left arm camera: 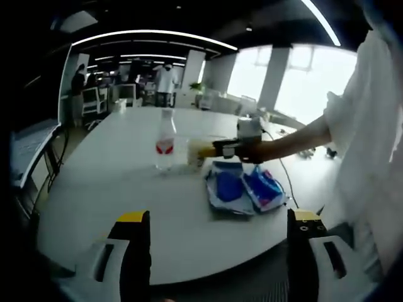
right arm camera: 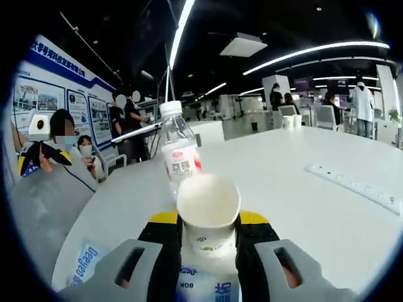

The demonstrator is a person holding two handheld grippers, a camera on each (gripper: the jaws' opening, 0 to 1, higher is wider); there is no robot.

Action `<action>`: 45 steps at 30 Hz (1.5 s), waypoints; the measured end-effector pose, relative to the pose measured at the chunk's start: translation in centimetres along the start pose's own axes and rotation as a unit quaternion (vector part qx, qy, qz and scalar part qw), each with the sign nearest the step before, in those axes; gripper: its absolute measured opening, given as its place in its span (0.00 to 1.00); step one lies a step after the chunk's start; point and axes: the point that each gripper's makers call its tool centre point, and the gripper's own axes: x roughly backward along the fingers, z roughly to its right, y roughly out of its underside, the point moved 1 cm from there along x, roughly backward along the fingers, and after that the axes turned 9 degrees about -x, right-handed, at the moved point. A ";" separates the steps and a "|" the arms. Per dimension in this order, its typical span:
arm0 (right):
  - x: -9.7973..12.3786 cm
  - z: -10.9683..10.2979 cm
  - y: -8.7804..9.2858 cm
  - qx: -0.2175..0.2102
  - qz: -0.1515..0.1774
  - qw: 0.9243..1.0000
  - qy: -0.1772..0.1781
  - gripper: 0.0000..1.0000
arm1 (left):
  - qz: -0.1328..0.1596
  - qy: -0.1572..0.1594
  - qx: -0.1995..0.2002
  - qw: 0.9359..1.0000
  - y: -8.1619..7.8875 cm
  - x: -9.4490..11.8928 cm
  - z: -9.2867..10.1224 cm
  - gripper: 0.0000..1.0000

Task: Arrange the tabletop items into an orderly group along one side of the table until the central work area is clear of visible clutter.

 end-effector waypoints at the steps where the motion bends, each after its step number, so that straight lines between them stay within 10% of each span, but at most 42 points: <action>1: 0.0 -0.1 0.0 -0.001 -0.001 1.000 -0.002 0.28 | 0.000 0.000 0.000 1.000 0.0 0.0 0.0 0.86; 45: -2.1 -1.2 -0.5 0.005 -0.022 1.000 -0.019 0.39 | 0.010 -0.006 0.005 1.000 0.0 0.6 -0.4 0.89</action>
